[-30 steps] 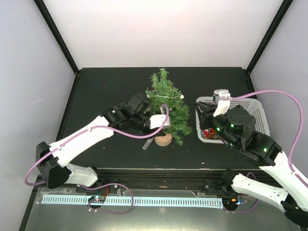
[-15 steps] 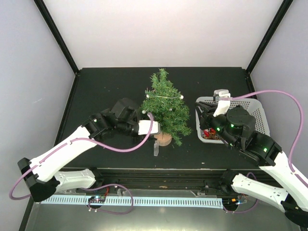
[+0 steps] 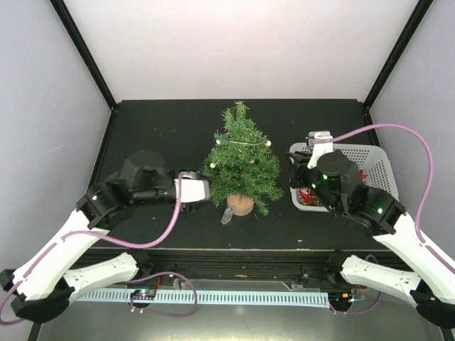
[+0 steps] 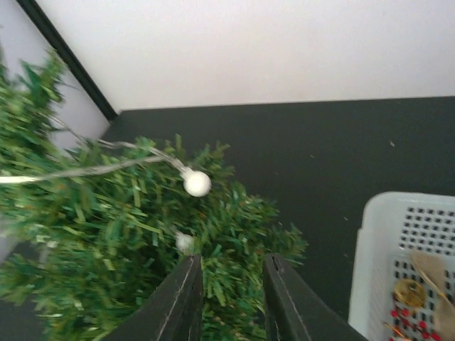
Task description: Decorate the small christmas tree
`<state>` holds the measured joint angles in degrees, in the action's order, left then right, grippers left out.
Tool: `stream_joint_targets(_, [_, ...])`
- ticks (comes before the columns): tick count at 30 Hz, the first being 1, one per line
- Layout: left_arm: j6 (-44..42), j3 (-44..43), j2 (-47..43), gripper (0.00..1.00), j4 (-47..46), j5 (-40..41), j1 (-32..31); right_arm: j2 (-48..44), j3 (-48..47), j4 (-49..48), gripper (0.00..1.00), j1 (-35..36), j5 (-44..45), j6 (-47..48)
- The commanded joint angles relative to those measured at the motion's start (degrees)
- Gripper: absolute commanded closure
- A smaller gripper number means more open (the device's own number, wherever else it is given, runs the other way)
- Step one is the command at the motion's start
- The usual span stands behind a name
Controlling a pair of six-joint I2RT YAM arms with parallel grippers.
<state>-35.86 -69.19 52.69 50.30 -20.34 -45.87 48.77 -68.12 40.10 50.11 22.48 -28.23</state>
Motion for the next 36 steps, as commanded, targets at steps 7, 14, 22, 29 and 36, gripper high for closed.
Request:
stream_joint_targets(7, [2.2,6.4,-11.3,0.39,-8.4,13.3,15.0,3.0,-2.0,13.2,0.71,-7.2,3.4,-7.6])
stream_joint_targets(14, [7.8,7.9,-7.4,0.39,-5.7,-5.5,40.7,4.1,4.0,11.9,0.72,-32.8,-21.7,-5.1])
stream_joint_targets(22, [13.4,13.5,-2.2,0.40,-6.6,-19.6,48.7,10.5,9.3,7.3,0.66,-45.4,-29.1,-4.1])
stream_joint_targets(29, [13.4,16.6,4.0,0.40,-7.7,-19.1,52.7,14.7,10.7,4.9,0.59,-46.1,-34.2,-3.4])
stream_joint_targets(36, [13.4,18.7,7.9,0.40,-9.1,-20.3,54.5,15.0,10.8,5.0,0.60,-44.9,-31.7,-3.5])
